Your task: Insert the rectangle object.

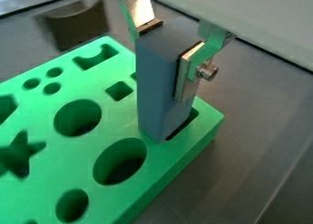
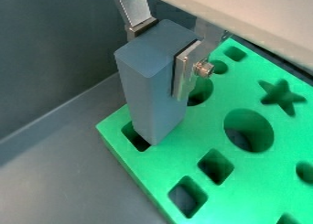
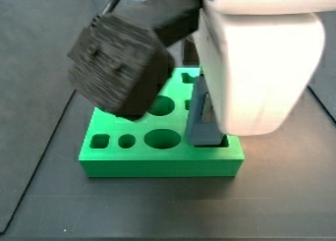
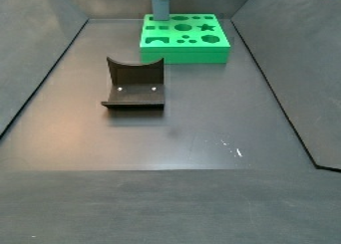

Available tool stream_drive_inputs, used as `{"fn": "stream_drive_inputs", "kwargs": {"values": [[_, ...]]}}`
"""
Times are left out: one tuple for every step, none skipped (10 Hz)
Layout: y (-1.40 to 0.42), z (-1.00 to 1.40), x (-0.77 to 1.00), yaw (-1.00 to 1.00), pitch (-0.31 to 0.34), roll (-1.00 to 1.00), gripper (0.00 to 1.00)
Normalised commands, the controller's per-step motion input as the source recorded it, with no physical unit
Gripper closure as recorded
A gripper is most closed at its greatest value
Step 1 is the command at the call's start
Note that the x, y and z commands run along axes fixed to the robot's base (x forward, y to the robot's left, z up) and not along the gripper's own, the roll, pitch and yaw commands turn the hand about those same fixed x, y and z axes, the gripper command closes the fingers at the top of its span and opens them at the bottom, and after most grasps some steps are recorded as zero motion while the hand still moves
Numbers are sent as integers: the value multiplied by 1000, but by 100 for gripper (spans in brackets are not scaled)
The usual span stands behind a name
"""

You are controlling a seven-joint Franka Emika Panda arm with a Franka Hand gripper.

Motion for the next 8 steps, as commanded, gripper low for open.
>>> {"fn": "stream_drive_inputs", "kwargs": {"values": [[-14,-183,34,0,26,0,100],[-14,-274,229,0,27,-17,100],[0,-340,306,0,10,-149,100],[-3,-320,223,0,0,-293,100],[-11,-249,266,0,0,-331,100],[0,-326,103,-60,0,-209,100],[63,-303,-66,-34,0,-229,100],[0,-320,-31,-14,0,-261,100]]}}
